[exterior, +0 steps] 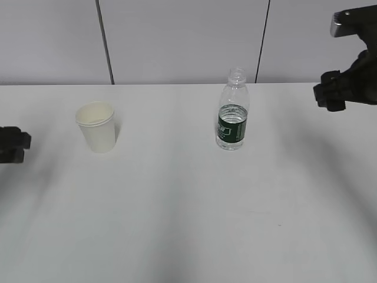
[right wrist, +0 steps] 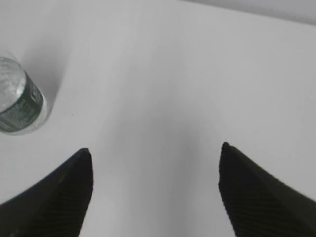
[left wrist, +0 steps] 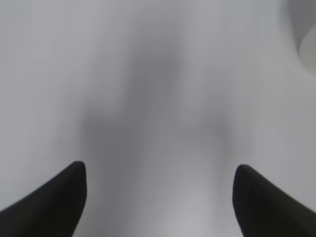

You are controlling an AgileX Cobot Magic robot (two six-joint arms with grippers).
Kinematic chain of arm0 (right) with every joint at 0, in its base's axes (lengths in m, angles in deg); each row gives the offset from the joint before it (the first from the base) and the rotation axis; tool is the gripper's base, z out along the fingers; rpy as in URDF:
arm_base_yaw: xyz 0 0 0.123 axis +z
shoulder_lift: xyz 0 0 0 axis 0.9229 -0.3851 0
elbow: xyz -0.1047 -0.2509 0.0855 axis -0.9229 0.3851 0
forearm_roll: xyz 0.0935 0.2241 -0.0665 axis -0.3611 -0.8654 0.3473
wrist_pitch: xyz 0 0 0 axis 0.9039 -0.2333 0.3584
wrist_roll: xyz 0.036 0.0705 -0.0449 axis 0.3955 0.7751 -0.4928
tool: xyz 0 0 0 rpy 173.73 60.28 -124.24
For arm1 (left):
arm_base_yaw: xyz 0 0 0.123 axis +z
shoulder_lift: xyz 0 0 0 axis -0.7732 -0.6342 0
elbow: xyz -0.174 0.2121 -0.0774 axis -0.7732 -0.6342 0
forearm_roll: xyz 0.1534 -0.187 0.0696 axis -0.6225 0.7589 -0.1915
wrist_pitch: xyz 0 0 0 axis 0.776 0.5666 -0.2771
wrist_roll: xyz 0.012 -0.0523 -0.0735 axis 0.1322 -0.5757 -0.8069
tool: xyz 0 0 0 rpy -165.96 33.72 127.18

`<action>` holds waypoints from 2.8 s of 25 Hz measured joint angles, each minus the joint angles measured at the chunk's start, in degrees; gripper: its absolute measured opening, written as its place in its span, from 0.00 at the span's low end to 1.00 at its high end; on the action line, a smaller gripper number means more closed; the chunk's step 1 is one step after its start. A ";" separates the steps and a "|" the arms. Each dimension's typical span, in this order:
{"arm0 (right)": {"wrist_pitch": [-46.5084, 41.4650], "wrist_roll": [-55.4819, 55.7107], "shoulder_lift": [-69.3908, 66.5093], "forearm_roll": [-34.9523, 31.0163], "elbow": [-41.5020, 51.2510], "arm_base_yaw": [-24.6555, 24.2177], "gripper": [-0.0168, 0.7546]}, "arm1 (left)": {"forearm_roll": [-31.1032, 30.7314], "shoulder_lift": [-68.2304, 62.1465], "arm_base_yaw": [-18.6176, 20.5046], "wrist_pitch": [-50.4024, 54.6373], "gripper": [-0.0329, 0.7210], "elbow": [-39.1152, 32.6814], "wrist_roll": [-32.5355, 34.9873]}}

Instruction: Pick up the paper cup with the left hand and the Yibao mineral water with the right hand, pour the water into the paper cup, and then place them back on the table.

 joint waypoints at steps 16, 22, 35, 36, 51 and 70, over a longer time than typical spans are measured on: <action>-23.46 -16.08 5.72 -20.35 -1.74 0.00 0.78 | 27.19 1.92 -3.01 34.48 0.74 8.01 25.93; -34.98 -20.36 5.95 -25.67 -4.98 0.00 0.78 | 30.78 3.47 -3.01 42.44 0.74 8.99 29.28; -45.81 -23.15 10.99 -29.27 -7.23 0.00 0.78 | 31.81 10.75 -3.01 47.16 0.72 8.99 30.34; -45.81 -23.15 11.73 -29.27 -7.23 0.00 0.78 | 31.92 11.49 -3.01 47.23 0.72 8.99 30.34; -47.05 -23.29 28.43 -31.16 -7.23 0.00 0.78 | 31.53 31.05 -3.01 48.60 0.72 8.99 30.34; -48.12 -23.29 66.46 -31.41 14.72 0.00 0.78 | 27.19 65.15 -3.01 50.25 0.71 -1.85 30.34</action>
